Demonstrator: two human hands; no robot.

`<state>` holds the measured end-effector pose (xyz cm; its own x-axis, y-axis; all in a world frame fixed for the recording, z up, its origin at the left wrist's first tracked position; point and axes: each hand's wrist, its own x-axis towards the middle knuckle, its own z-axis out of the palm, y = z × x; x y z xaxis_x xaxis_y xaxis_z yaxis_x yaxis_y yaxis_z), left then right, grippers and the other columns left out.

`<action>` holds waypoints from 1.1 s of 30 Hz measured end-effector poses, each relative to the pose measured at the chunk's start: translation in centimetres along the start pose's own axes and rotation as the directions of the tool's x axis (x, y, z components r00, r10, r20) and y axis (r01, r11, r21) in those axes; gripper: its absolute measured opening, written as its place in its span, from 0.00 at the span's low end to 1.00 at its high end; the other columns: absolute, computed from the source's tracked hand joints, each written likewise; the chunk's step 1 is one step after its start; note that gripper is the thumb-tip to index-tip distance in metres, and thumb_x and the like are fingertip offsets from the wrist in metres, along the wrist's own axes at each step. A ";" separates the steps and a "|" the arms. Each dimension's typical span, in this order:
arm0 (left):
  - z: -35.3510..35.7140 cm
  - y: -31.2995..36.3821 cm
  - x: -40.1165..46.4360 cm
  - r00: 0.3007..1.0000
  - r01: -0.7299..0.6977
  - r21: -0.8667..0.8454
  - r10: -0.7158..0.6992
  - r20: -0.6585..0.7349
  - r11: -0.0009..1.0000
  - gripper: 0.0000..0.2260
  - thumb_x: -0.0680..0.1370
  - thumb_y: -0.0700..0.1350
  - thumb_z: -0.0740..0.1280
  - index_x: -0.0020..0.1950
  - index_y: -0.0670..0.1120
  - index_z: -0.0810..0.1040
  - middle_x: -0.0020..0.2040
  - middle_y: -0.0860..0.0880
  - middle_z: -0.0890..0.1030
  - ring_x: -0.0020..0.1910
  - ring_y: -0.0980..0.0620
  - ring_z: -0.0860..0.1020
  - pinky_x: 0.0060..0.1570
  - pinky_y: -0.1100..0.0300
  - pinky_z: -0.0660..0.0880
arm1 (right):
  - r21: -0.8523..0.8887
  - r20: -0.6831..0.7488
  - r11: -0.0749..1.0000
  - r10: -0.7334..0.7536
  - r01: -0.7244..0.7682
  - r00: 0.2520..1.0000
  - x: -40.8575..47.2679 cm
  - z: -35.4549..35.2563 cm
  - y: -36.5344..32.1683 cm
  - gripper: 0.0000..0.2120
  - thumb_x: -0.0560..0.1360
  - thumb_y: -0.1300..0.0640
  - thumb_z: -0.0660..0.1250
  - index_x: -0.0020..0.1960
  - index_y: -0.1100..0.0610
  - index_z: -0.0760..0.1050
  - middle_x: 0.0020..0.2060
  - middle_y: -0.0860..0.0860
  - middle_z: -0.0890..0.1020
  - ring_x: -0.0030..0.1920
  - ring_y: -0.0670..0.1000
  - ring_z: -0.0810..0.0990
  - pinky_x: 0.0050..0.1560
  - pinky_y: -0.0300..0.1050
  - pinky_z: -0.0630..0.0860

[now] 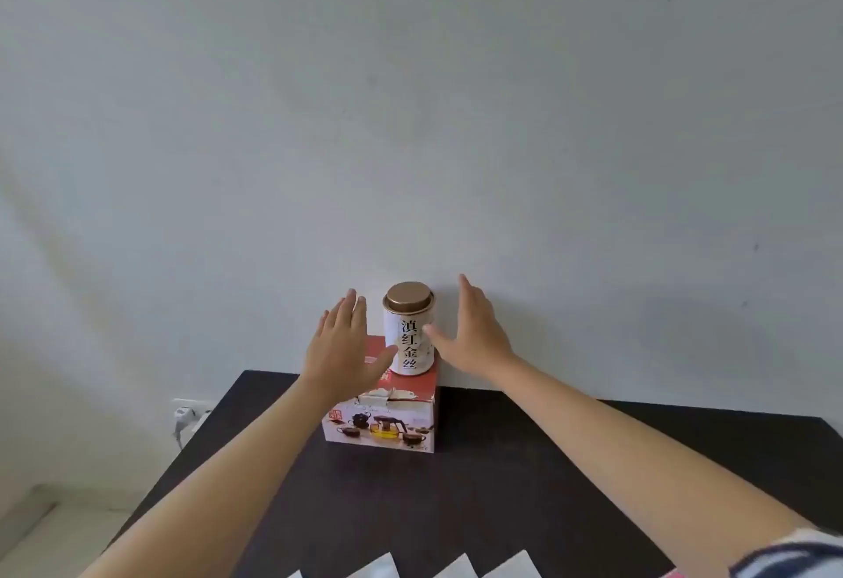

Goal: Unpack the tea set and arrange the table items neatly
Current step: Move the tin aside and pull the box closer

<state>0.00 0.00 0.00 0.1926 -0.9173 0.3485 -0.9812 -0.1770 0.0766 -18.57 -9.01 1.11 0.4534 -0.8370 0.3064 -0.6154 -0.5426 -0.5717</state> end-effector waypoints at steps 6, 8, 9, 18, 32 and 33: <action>6.2 0.2 -1.0 0.968 0.161 -0.058 -0.146 0.205 0.985 0.41 0.75 0.68 0.55 0.77 0.41 0.51 0.78 0.42 0.50 0.77 0.43 0.50 0.73 0.48 0.50 | 0.173 0.062 0.973 0.147 -0.156 0.987 1.0 4.5 1.8 0.48 0.73 0.42 0.69 0.78 0.54 0.41 0.77 0.54 0.54 0.76 0.54 0.55 0.70 0.51 0.62; 7.9 0.6 -0.8 0.948 0.200 -0.064 -0.177 0.264 0.978 0.42 0.74 0.69 0.55 0.77 0.41 0.51 0.78 0.41 0.49 0.77 0.43 0.49 0.74 0.48 0.50 | 0.193 0.008 0.974 0.117 -0.117 0.993 1.9 5.6 2.5 0.47 0.72 0.44 0.71 0.78 0.51 0.42 0.74 0.55 0.58 0.72 0.53 0.62 0.64 0.49 0.68; 8.8 0.9 -0.7 0.940 0.214 -0.075 -0.184 0.287 0.974 0.43 0.74 0.69 0.56 0.77 0.40 0.51 0.78 0.41 0.49 0.77 0.43 0.48 0.74 0.48 0.49 | 0.194 -0.009 0.977 0.089 -0.085 0.996 2.3 6.1 2.7 0.47 0.71 0.45 0.71 0.78 0.49 0.43 0.71 0.54 0.61 0.69 0.53 0.66 0.61 0.47 0.70; 14.2 2.5 0.3 0.823 0.373 -0.016 -0.322 0.468 0.928 0.51 0.70 0.75 0.48 0.76 0.39 0.35 0.76 0.40 0.33 0.75 0.41 0.34 0.73 0.45 0.41 | 0.137 -0.067 0.989 -0.047 0.056 0.997 6.2 10.1 2.9 0.46 0.65 0.41 0.75 0.74 0.41 0.51 0.72 0.57 0.60 0.70 0.60 0.66 0.64 0.61 0.70; 15.8 2.1 -0.3 0.862 0.374 -0.065 -0.321 0.392 0.925 0.52 0.68 0.77 0.46 0.76 0.39 0.36 0.76 0.40 0.34 0.75 0.42 0.34 0.73 0.45 0.41 | 0.234 -0.258 0.967 -0.044 0.106 0.965 3.9 9.4 6.7 0.40 0.65 0.52 0.77 0.69 0.44 0.57 0.67 0.55 0.65 0.63 0.54 0.73 0.52 0.46 0.78; 15.8 2.0 -0.3 0.864 0.373 -0.066 -0.320 0.387 0.926 0.52 0.68 0.77 0.46 0.76 0.39 0.36 0.76 0.40 0.34 0.75 0.42 0.34 0.73 0.45 0.42 | 0.231 -0.275 0.968 -0.028 0.094 0.961 3.2 8.6 7.8 0.41 0.65 0.53 0.77 0.69 0.44 0.57 0.67 0.55 0.65 0.63 0.53 0.73 0.51 0.45 0.77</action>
<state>-2.19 -5.72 -14.68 0.4777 -0.8744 -0.0851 -0.8359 -0.4822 0.2621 -16.35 -15.28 -8.92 0.2754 -0.8088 0.5196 -0.4047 -0.5878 -0.7005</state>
